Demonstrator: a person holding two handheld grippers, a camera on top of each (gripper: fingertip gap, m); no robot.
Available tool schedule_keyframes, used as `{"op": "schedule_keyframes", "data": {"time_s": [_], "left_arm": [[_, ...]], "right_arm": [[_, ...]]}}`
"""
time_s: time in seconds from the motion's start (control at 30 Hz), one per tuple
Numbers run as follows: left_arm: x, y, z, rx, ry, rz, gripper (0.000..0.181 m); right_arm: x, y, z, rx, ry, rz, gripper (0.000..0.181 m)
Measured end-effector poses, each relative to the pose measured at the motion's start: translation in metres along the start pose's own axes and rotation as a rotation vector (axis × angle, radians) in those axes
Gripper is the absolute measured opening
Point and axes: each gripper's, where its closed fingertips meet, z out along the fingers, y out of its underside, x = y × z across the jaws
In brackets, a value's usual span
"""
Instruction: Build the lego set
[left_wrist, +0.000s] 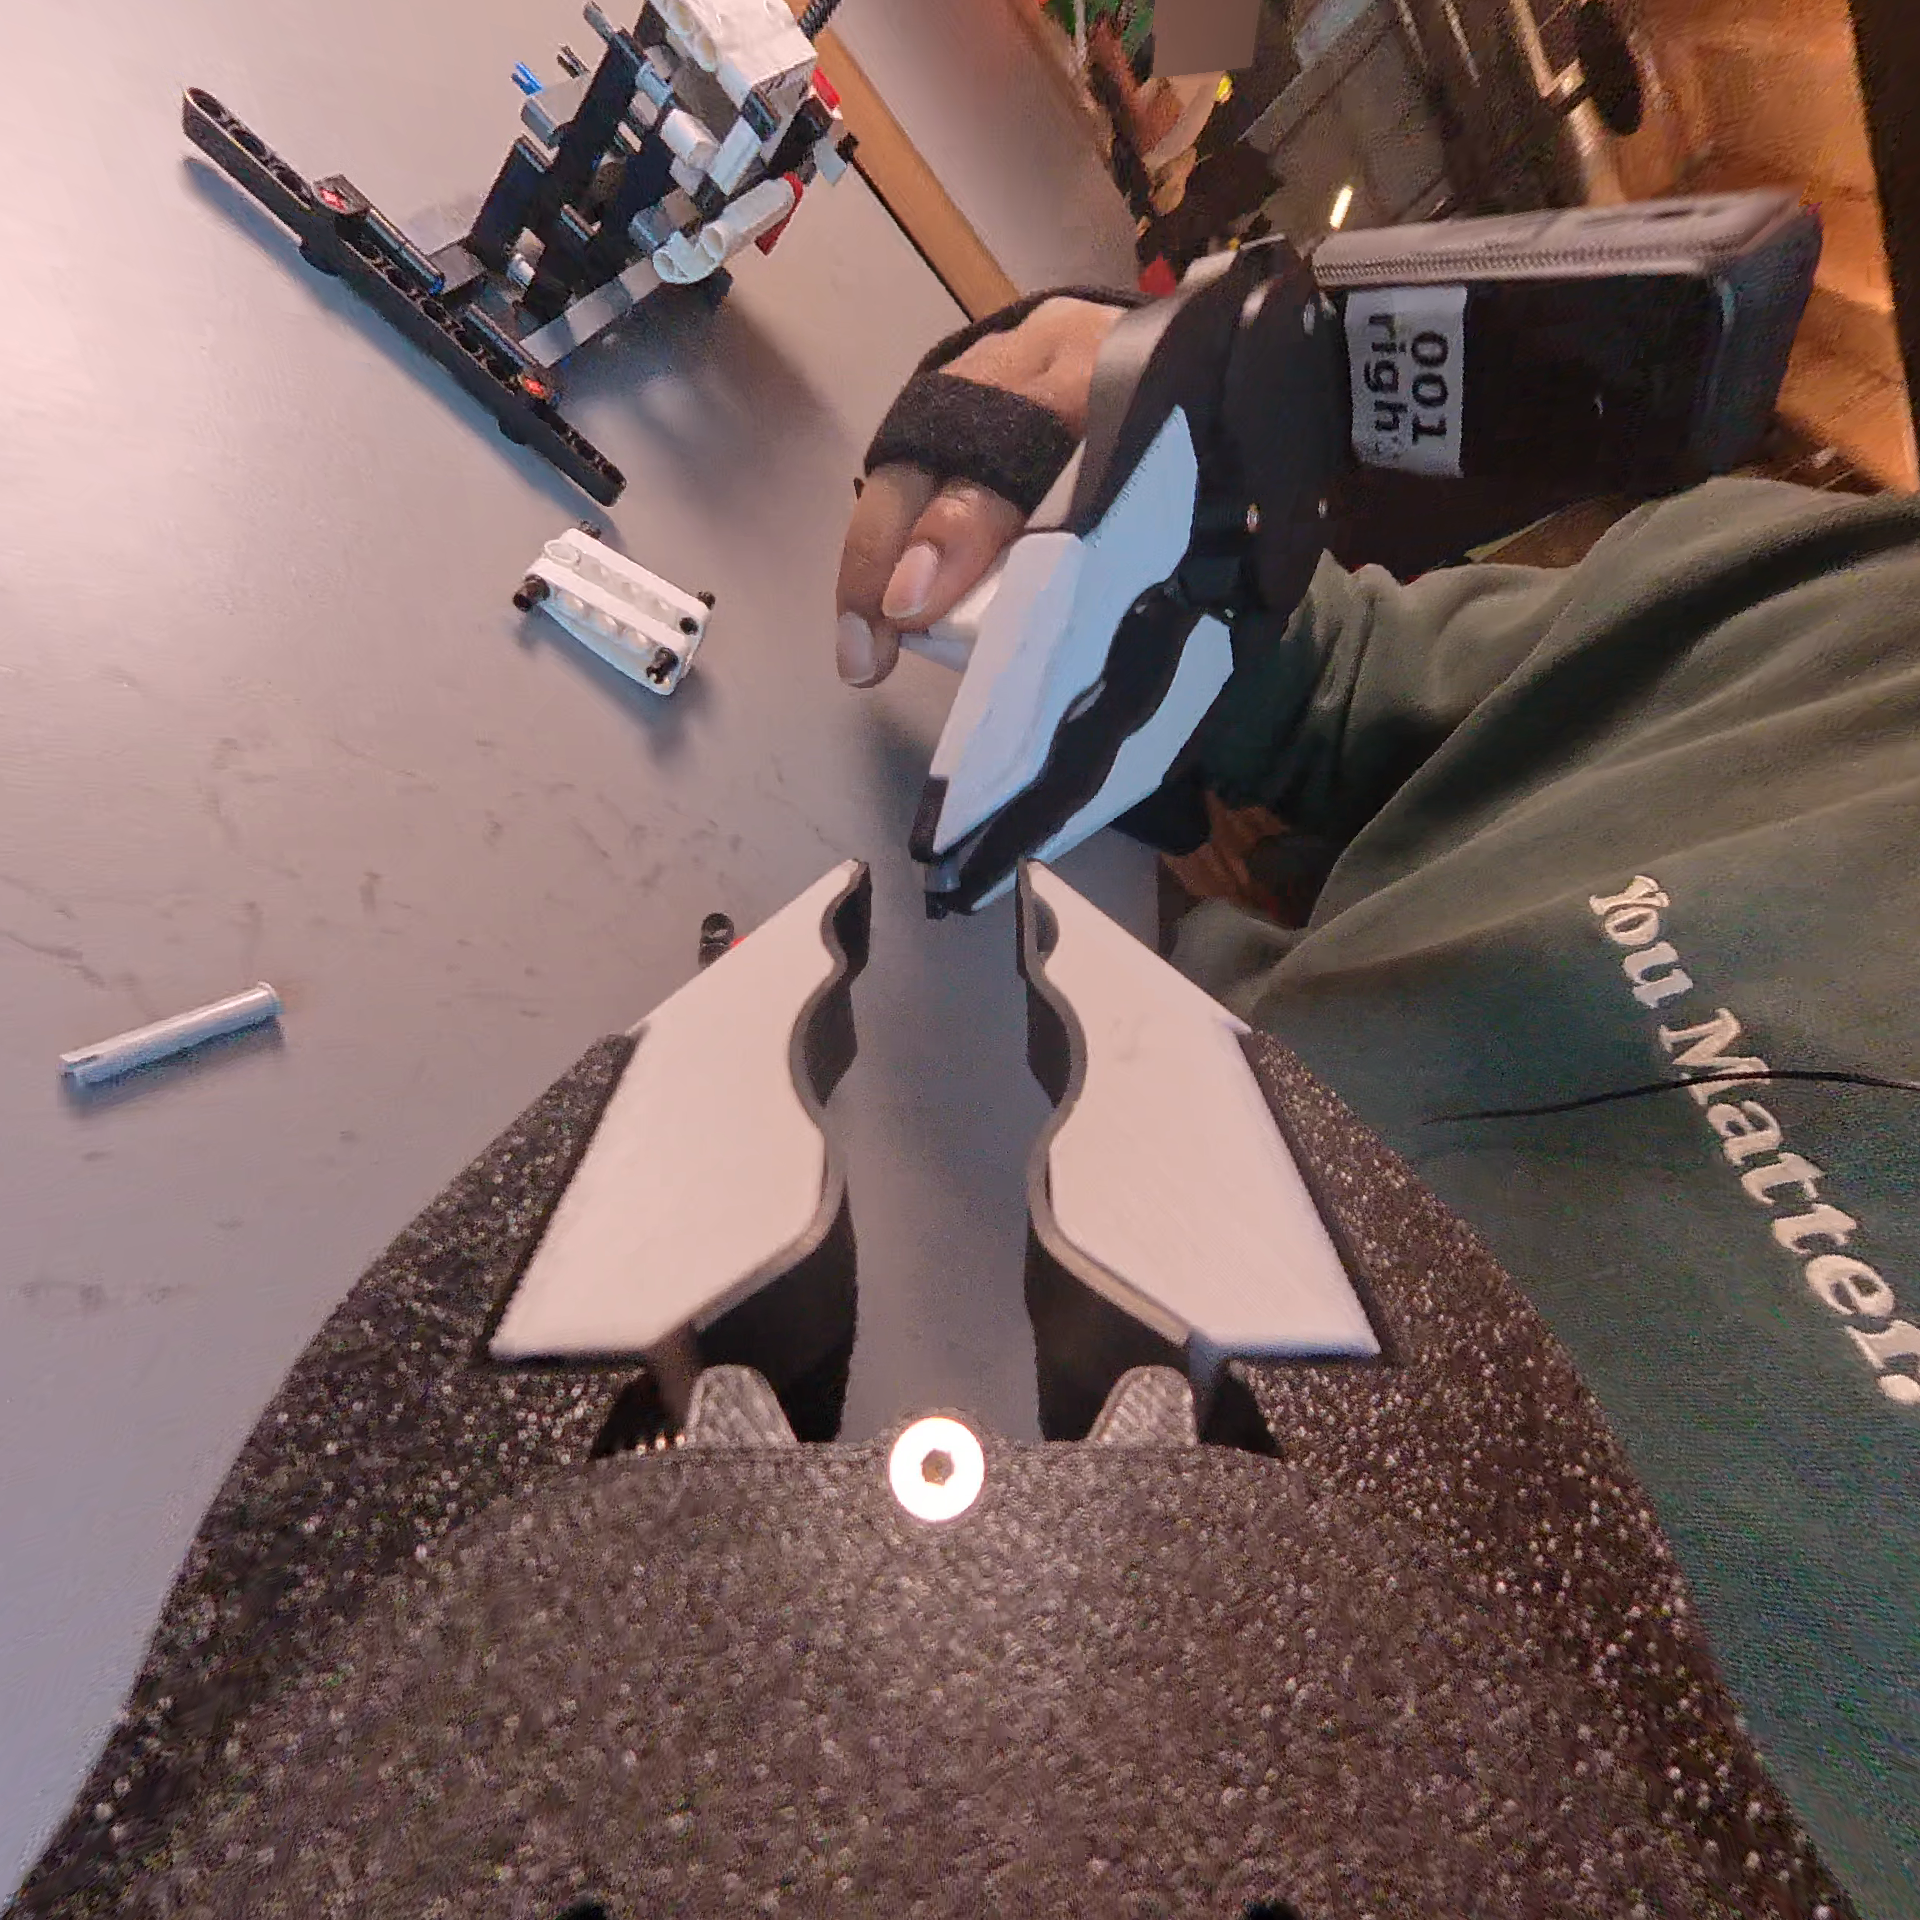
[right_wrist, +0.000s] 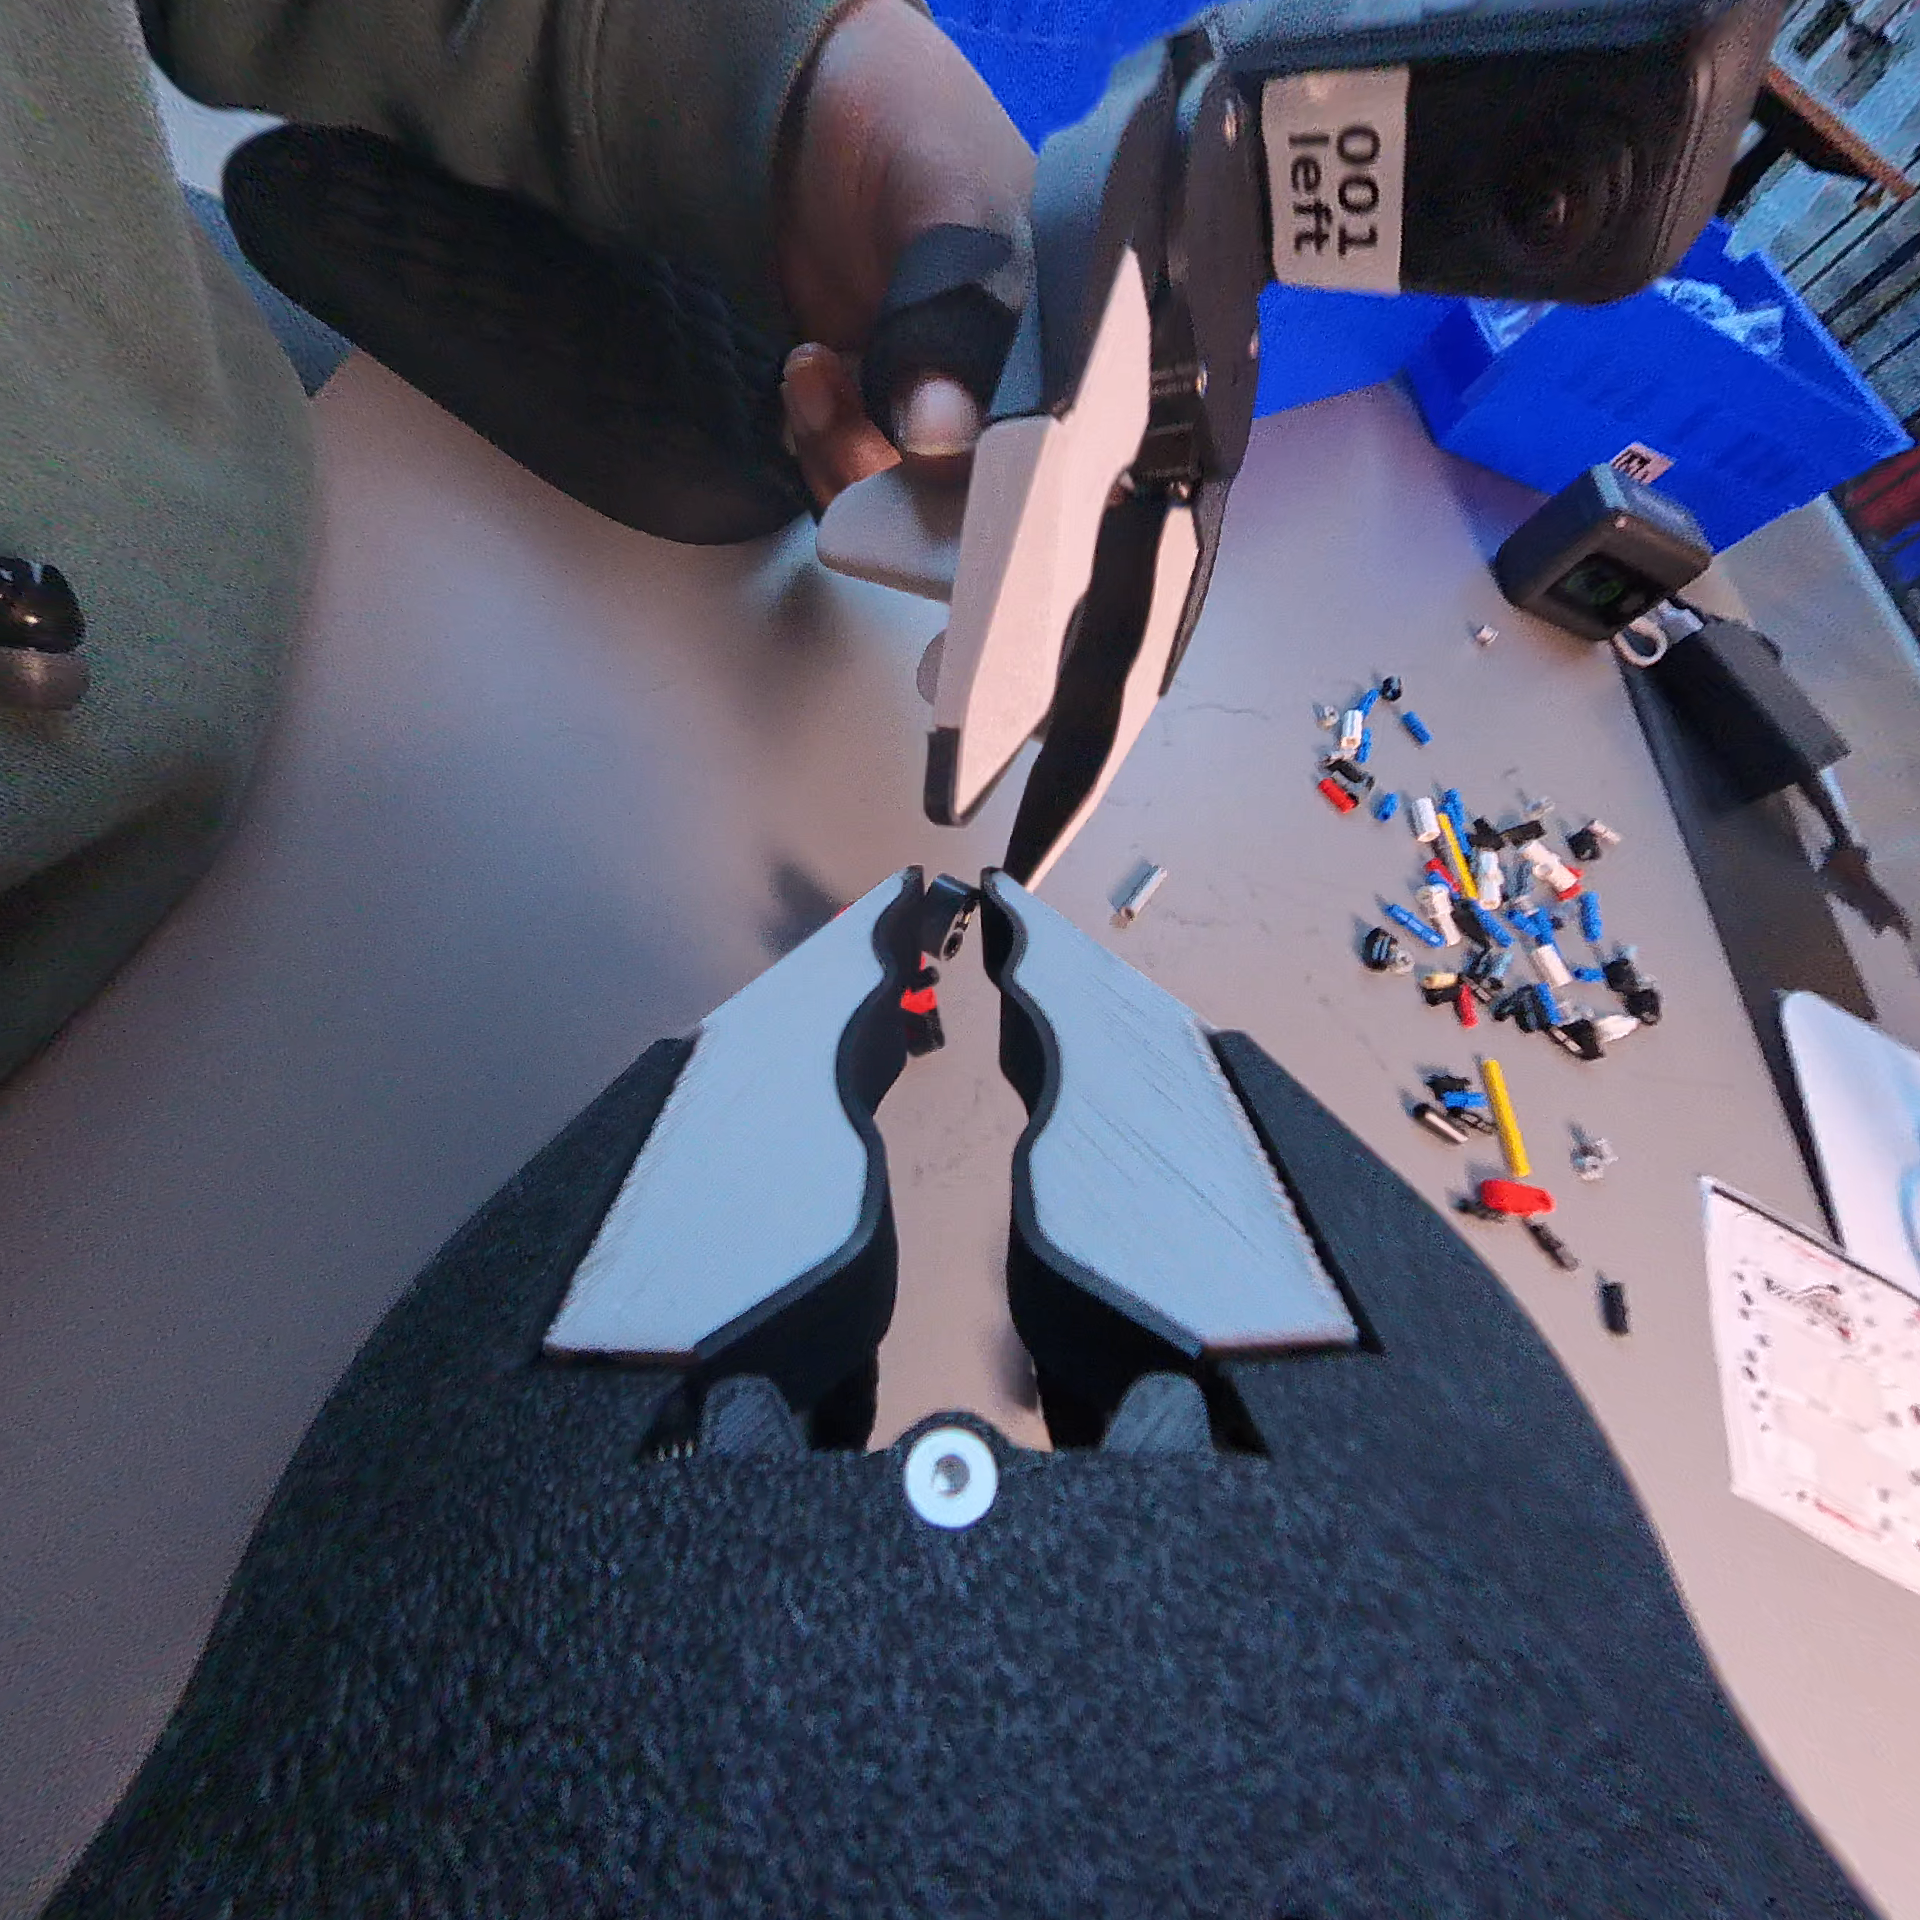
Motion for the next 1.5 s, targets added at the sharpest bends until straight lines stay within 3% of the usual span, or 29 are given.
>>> {"op": "schedule_keyframes", "data": {"time_s": [0.33,0.57,0.8,0.9,1.37,1.5], "left_arm": [[0.003,-0.015,-0.012,0.074,0.181,-0.098,0.008],[0.030,-0.030,-0.030,0.194,0.414,-0.026,0.008],[0.058,-0.026,-0.032,0.099,0.722,-0.036,0.008],[0.061,-0.026,-0.027,0.054,0.781,-0.052,0.008],[0.042,-0.045,-0.011,0.162,0.687,-0.218,0.008],[0.023,-0.051,-0.008,0.225,0.584,-0.295,0.011]], "right_arm": [[0.020,-0.020,0.005,0.054,-0.030,-0.056,0.010],[0.029,-0.044,-0.018,0.280,-0.078,0.132,0.024],[0.012,-0.056,-0.024,0.308,-0.137,0.030,0.021],[0.010,-0.057,-0.025,0.301,-0.103,-0.020,0.016],[0.025,-0.046,-0.033,0.255,0.122,-0.040,0.014],[0.039,-0.031,-0.028,0.199,0.191,0.030,0.012]]}}
